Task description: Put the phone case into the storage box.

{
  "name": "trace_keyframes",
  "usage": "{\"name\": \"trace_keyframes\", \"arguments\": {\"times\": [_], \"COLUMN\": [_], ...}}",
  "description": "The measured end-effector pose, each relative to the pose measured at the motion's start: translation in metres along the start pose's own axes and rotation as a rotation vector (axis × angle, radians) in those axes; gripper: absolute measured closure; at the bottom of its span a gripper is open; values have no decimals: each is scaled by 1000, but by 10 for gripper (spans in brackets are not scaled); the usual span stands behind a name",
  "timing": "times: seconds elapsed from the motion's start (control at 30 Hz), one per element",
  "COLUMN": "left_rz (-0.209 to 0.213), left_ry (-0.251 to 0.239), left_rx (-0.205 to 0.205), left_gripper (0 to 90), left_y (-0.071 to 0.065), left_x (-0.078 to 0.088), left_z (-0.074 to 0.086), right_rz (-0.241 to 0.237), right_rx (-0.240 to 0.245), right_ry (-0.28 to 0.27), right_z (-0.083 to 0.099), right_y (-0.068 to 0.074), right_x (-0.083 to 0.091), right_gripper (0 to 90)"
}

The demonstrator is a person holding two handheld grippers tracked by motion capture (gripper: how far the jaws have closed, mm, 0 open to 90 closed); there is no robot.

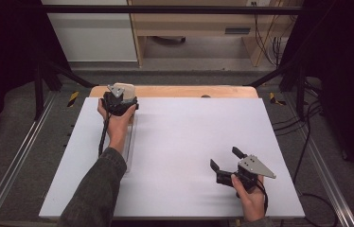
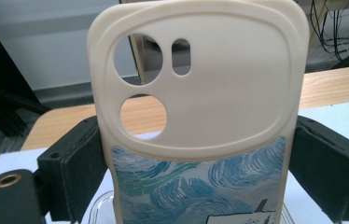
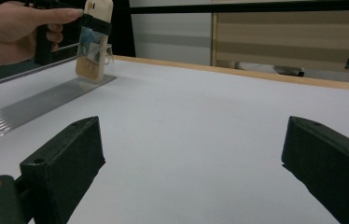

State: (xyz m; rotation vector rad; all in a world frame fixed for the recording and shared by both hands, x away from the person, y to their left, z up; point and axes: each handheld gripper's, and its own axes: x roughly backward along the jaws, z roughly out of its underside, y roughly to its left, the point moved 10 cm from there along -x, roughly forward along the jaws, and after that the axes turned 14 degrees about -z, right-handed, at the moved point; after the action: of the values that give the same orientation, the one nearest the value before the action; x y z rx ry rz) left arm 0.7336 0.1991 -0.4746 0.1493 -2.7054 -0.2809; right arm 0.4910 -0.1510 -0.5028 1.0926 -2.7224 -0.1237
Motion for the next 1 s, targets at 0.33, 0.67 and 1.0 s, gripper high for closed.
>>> {"name": "trace_keyframes", "arguments": {"times": [0.33, 0.67, 1.0], "left_rz": [-1, 20, 24], "left_ry": [4, 12, 13], "left_rx": [12, 33, 31], "left_gripper": [95, 93, 87], "left_y": [-1, 2, 1], "left_x": [-1, -3, -2], "left_z": [1, 2, 3], "right_rz": [1, -1, -2], "right_rx": [0, -1, -5], "right_ry": [0, 7, 2], "right_z": [0, 1, 1], "right_y": [-1, 0, 0], "right_x": [0, -1, 0], "right_gripper": [54, 52, 51]}}
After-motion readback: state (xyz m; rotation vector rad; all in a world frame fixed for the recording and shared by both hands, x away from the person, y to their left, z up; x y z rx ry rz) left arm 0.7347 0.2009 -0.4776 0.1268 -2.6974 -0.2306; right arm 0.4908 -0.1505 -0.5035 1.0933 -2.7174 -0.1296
